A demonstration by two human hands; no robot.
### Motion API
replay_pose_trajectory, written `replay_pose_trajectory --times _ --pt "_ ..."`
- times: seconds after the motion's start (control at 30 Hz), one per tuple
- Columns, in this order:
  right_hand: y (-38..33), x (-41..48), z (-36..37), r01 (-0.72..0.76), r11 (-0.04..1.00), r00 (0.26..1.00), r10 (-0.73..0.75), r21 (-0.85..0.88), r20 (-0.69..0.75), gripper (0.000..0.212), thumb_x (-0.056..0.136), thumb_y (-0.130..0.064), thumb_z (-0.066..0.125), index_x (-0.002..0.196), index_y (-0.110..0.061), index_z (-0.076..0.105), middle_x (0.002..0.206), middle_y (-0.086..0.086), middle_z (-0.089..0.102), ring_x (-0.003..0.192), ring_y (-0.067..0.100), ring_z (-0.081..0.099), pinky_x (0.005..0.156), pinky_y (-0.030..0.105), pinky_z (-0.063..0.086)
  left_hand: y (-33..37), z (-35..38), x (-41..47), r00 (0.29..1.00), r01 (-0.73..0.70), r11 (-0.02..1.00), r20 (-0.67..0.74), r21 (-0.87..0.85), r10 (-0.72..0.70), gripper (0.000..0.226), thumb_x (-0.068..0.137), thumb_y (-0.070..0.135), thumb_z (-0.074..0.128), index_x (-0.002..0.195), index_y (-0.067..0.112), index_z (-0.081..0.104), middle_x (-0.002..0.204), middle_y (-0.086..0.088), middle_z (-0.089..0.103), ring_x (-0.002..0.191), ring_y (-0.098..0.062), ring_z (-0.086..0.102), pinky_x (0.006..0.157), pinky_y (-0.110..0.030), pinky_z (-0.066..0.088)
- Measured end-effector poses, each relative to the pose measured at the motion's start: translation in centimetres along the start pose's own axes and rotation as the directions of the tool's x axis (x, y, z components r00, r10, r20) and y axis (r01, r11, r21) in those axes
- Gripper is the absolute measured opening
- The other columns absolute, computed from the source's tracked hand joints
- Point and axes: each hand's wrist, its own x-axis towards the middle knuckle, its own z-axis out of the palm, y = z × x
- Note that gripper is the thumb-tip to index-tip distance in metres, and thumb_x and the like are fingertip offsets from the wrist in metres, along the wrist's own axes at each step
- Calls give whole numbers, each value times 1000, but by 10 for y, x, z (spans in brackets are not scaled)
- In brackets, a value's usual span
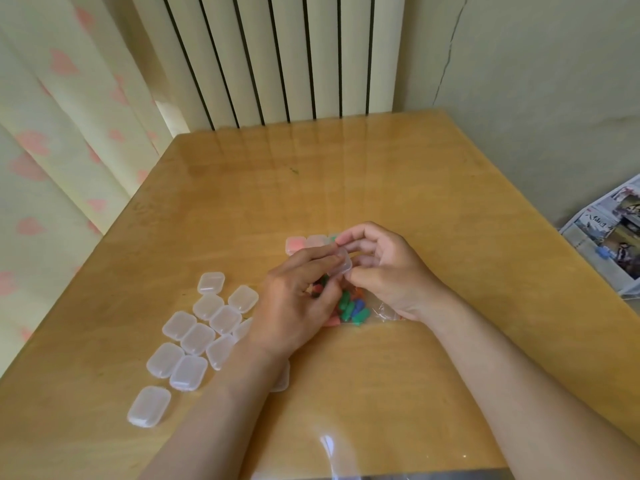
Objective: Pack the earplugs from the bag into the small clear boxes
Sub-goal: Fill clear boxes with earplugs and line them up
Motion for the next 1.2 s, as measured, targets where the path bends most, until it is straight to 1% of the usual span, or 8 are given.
replay_pose_trajectory --times 0.13,0.37,0.5,0.63,0.77,0.9,1.07,1.2 --pt "3 -1 0 -12 1000 1000 12 2 -11 42 75 18 56 106 -11 61 102 5 70 81 17 71 78 39 59 8 0 2 999 18 1000 -36 -9 -19 21 91 7 69 110 11 76 105 4 75 97 -5 70 82 -28 57" --pt "6 -4 3 -1 1000 999 0 10 53 48 82 26 52 112 -10 64 106 7 72 87 32 74 77 44 63 5 -2 1 946 248 957 -175 -152 -273 30 100 9 55 116 33 62 90 11 75 64 -17 68 57 -38 57" --pt "3 -4 -4 29 999 998 -27 -23 50 39 85 19 60 109 -11 66 112 7 69 84 28 75 76 37 61 4 -2 0 943 268 957 -176 -112 -284 30 95 12 60 118 32 60 94 10 72 75 -11 69 65 -40 58" --pt "-7 -2 -27 68 998 991 -69 -12 -115 31 81 20 58 89 -9 68 91 14 70 72 19 68 57 30 55 -2 -2 -1 928 319 940 -159 -122 -336 36 94 18 60 127 32 59 102 7 71 73 -13 68 68 -39 60" --pt "0 -6 -58 31 928 978 -106 -371 -182 19 77 1 64 71 -16 66 70 -9 68 63 12 54 59 27 45 1 -4 1 929 355 930 -73 -97 -362 39 93 0 62 126 20 63 104 10 67 68 -3 64 65 -12 50" --pt "8 -10 -64 -116 820 993 80 -561 -88 23 75 2 66 68 -19 62 56 -20 58 53 0 48 57 23 41 1 -5 2 923 374 922 -52 -95 -380 42 92 0 62 127 23 62 105 11 67 68 -5 64 66 -12 50" --pt "7 -12 -61 -128 811 990 139 -570 -24 26 73 2 68 65 -21 58 73 0 72 57 7 54 60 30 47 3 -6 3 909 403 907 -60 -122 -412 39 92 -2 61 126 18 64 104 7 67 63 -3 63 62 -9 47" --pt "4 -14 -58 -116 877 993 111 -467 -38 24 77 -4 76 64 -16 59 60 -1 64 55 10 52 60 29 44 3 -6 4 903 420 901 -52 -107 -427 38 93 1 61 128 17 64 104 7 68 64 -4 64 62 -9 47"
